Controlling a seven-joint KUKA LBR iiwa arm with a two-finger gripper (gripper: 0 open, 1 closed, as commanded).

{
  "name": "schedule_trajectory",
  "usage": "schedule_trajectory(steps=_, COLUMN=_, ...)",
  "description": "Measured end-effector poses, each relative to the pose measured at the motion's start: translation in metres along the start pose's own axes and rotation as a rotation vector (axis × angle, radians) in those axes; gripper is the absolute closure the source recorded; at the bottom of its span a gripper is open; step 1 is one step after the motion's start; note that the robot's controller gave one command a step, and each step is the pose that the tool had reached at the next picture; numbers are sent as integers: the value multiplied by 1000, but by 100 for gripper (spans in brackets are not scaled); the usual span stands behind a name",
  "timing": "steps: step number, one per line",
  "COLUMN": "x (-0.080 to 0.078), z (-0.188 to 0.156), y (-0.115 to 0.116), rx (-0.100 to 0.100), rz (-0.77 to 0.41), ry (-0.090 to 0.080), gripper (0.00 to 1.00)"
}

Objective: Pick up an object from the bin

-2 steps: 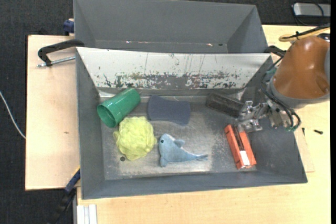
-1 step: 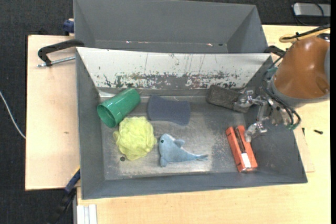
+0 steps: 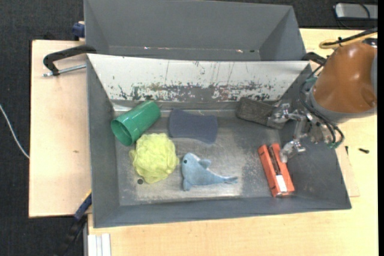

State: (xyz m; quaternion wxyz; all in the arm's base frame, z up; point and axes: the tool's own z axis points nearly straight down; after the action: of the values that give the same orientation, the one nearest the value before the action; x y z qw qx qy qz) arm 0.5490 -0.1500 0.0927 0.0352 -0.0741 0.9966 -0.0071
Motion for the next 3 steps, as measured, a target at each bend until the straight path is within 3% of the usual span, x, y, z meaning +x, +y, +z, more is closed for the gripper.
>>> schedule_trajectory(steps=1, x=4, z=-1, y=1, rx=-4, rz=0, ry=26, gripper=0)
schedule_trajectory(steps=3, x=5, z=-1, y=12, rx=-11, rz=-259, ry=20, gripper=0)
